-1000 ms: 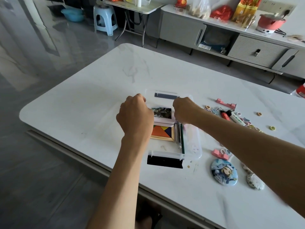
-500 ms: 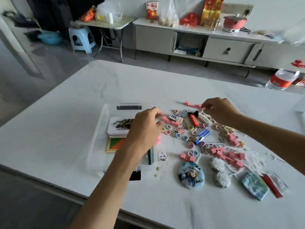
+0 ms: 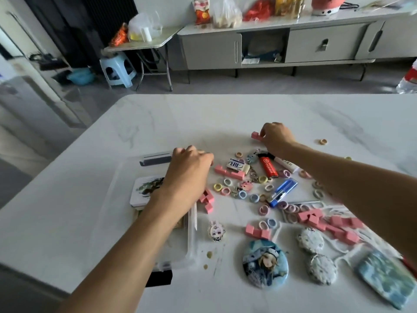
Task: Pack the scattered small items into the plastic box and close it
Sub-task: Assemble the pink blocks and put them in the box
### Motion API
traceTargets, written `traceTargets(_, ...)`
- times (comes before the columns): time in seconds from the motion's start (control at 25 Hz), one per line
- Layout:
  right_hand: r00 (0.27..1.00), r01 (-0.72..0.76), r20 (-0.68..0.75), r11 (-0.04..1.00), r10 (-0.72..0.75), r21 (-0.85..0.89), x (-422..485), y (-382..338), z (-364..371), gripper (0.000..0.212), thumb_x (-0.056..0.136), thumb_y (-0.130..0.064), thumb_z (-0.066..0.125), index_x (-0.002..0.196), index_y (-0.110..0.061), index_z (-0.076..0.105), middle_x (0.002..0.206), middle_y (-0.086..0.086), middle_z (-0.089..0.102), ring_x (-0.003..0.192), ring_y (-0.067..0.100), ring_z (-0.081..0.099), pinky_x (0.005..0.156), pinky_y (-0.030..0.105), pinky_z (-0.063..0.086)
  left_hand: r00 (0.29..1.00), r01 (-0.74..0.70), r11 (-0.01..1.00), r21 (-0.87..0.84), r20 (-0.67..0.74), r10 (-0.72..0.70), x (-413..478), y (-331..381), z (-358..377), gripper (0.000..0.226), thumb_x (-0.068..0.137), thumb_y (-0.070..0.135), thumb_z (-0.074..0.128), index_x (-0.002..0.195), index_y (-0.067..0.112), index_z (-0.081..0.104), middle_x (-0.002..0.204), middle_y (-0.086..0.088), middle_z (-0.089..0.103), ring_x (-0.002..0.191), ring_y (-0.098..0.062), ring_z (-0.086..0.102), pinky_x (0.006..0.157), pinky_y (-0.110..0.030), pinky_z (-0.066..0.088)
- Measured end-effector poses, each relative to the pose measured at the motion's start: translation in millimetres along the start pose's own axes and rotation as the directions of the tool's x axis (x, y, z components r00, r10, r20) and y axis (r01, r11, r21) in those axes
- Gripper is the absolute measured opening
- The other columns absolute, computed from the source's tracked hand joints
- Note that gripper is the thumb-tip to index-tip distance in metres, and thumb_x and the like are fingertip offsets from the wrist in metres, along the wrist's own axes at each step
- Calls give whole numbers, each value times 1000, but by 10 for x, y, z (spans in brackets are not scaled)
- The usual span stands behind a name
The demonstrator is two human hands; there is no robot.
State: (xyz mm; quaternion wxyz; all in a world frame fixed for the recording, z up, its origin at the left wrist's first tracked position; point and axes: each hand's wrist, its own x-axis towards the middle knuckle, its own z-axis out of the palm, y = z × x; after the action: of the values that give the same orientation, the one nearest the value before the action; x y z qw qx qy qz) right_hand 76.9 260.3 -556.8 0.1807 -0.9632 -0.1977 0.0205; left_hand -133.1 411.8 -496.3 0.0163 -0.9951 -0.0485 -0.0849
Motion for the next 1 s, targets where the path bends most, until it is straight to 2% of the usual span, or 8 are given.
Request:
traceTargets(0.16,998,54,17,982,-58,183,-504,-46,-337,42,97,-45,46,104,-7,62,92,12,68,73,23,62,60,33,48,999,-34,998,44,18,33,162,193,31,35,82,-3,54,110,16,65,100,0,69,94,-20,61,91,-38,34)
traceTargets(0.24,997,43,53,956,-61,291,-884,26,-549,39,96,-50,44,100,-14,59,84,7,69,69,23,63,63,36,52,994,-10,1000,-11,110,12,307,332,97,32,87,-2,55,115,11,62,99,-4,67,85,-20,60,81,-37,44)
traceTargets(0.4,996,30,71,977,-46,209,-1726,480,-785,16,95,-30,57,83,-25,47,73,-7,56,60,14,53,48,15,32,952,106,993,42,285,-114,354,505,282,27,91,-1,50,115,9,57,101,-9,63,83,-25,58,68,-34,39)
traceTargets(0.48,997,48,60,990,-56,134,-2111,658,-728,24,88,-23,66,77,-27,46,75,-10,52,62,5,49,51,13,34,950,145,988,52,273,-153,330,519,300,27,88,-1,51,114,8,54,107,-12,64,92,-30,63,69,-34,39)
traceTargets(0.56,998,51,41,994,-55,92,-2370,751,-618,15,87,-26,68,84,-23,54,84,-6,59,66,6,53,55,16,40,945,157,986,61,279,-168,308,550,242,27,87,0,54,112,8,55,108,-13,64,96,-32,63,68,-33,38)
traceTargets(0.72,999,27,-46,999,-29,-42,-2556,824,-438,15,92,-29,61,98,-16,63,96,-3,60,76,13,56,69,30,50,976,126,991,31,175,-130,175,618,104,18,89,2,53,106,8,59,100,-13,67,82,-31,62,65,-34,41)
traceTargets(0.88,997,-13,-75,999,10,-32,-2614,811,-420,5,91,-15,62,94,-10,61,98,3,58,74,16,53,67,27,44,994,109,979,-170,38,-104,8,672,-37,12,93,7,57,96,5,68,98,-15,68,83,-33,64,72,-41,54)
traceTargets(1.0,997,-48,-70,997,44,-57,-2613,796,-444,7,93,-10,56,89,-8,60,98,6,54,72,19,51,65,27,41,996,87,948,-307,-2,-92,-115,759,-26,16,93,5,57,100,2,70,102,-16,65,81,-24,60,72,-33,53)
